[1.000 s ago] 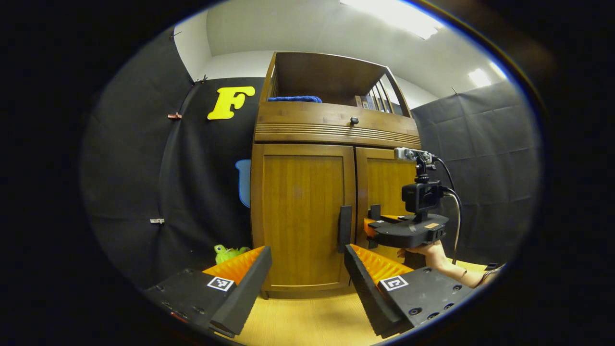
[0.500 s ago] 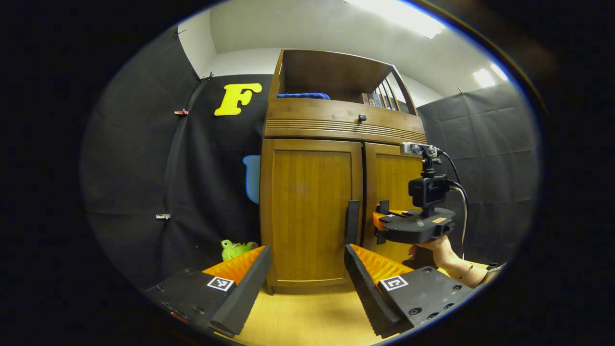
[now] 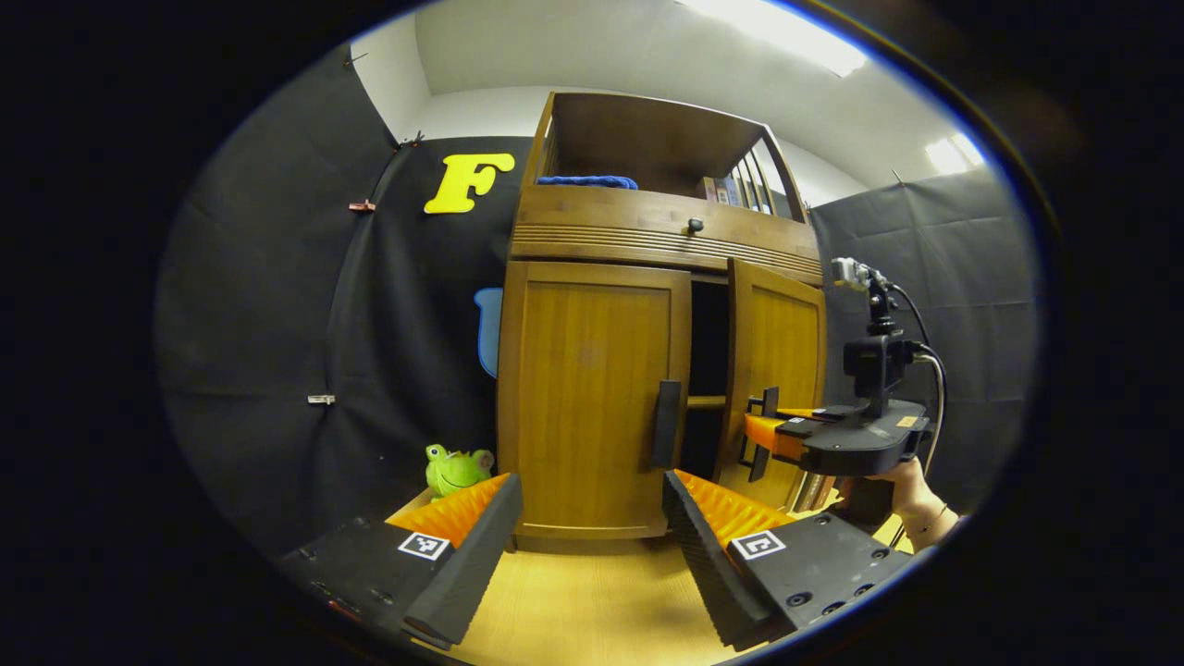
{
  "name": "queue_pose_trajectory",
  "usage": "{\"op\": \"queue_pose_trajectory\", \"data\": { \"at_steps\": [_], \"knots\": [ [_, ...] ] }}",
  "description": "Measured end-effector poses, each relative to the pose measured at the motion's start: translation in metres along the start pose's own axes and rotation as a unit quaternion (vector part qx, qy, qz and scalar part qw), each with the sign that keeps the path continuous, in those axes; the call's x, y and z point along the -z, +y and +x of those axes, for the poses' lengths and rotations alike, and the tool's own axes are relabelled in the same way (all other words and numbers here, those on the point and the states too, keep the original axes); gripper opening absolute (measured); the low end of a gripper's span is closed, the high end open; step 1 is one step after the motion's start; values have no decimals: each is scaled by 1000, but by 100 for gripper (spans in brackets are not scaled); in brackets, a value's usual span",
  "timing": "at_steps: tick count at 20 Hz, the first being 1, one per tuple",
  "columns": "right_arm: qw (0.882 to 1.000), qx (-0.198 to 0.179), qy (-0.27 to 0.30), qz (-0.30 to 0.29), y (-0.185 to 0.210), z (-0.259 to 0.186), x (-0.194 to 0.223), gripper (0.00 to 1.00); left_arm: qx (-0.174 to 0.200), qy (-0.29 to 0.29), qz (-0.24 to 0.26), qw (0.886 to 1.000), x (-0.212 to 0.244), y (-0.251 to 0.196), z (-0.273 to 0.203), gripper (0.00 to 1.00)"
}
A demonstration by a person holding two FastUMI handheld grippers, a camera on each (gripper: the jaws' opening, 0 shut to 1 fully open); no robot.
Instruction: Open the right door of the double-door shoe cabinet with the right hand, and open the left door with the left hand.
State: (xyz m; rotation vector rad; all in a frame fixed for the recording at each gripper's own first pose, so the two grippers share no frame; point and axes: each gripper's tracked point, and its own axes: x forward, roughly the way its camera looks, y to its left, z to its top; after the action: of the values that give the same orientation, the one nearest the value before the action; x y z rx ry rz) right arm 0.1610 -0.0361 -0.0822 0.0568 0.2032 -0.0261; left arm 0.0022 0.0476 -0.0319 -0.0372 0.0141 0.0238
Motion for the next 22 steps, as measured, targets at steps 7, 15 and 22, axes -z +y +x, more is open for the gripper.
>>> {"op": "queue_pose_trajectory", "data": {
  "at_steps": [7, 15, 22],
  "knots": [
    [1000, -15, 5, -9, -25, -57, 0, 29, 26, -1, 7, 1000, -1, -48, -24, 95],
    [1000, 9, 5, -12, -57, -99, -1, 28, 62, -2, 1, 998, 1, -76, -31, 95],
    [999, 41, 14, -28, -89, -126, 1, 31, 107, 13, 4, 994, 16, -112, -16, 95]
  ]
}}
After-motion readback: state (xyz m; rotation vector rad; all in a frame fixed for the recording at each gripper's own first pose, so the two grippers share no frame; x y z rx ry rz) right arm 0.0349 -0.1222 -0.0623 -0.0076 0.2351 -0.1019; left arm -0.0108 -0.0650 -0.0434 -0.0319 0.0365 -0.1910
